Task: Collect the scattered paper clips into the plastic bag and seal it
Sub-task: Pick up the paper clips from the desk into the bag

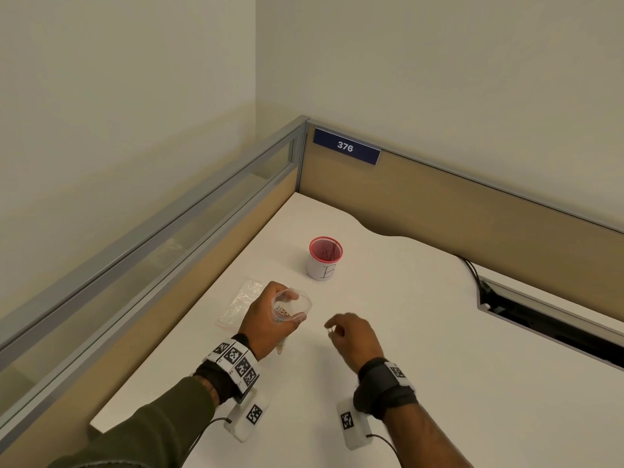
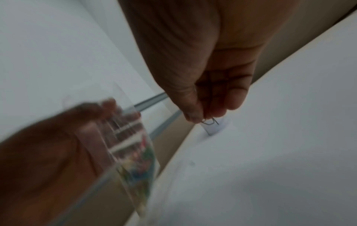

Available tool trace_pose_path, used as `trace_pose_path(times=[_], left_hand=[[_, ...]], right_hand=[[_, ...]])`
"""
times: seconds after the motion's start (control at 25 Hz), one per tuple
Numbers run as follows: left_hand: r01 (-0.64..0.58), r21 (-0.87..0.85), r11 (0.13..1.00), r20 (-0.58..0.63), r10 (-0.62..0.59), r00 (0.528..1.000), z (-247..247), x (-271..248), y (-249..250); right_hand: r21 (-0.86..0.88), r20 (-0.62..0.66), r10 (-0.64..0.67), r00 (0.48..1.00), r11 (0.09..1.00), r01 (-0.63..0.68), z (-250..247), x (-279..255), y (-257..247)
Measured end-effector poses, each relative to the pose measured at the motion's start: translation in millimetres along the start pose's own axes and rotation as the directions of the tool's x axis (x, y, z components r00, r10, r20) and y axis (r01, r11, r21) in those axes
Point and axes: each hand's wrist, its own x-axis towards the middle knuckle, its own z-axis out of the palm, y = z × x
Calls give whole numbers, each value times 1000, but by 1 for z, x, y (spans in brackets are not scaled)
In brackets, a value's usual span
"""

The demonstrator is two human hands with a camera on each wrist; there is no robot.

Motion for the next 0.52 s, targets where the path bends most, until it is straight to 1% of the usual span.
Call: trace_pose_path(times=[0.08, 0.16, 0.24, 0.28, 0.36, 0.44, 0.52], left_hand=[[-7, 15, 1000, 0, 7, 1000, 2, 0, 2], [-9, 26, 1000, 9, 8, 1000, 4, 0, 3], [-8, 29, 1000, 19, 8, 1000, 4, 1, 3], [-11, 26, 1000, 23, 10, 1000, 5, 1, 3], [-25, 29, 999, 26, 24, 999, 6, 2, 3], [-32, 31, 999, 25, 31, 999, 8, 3, 3], [-25, 17, 1000, 22, 25, 999, 8, 7, 2]], right_hand=[[94, -145, -57, 988, 993, 71, -24, 1, -19], [183, -267, -91, 959, 973, 143, -45, -1, -41], [252, -322, -132, 937, 943, 219, -60, -4, -62], [265, -327, -163, 931, 930, 256, -64, -5, -72], [251, -294, -233, 927, 917, 310, -65, -7, -86], [218, -237, -270, 933, 921, 322, -59, -8, -93], [166, -213, -287, 934, 931, 324, -54, -9, -92]])
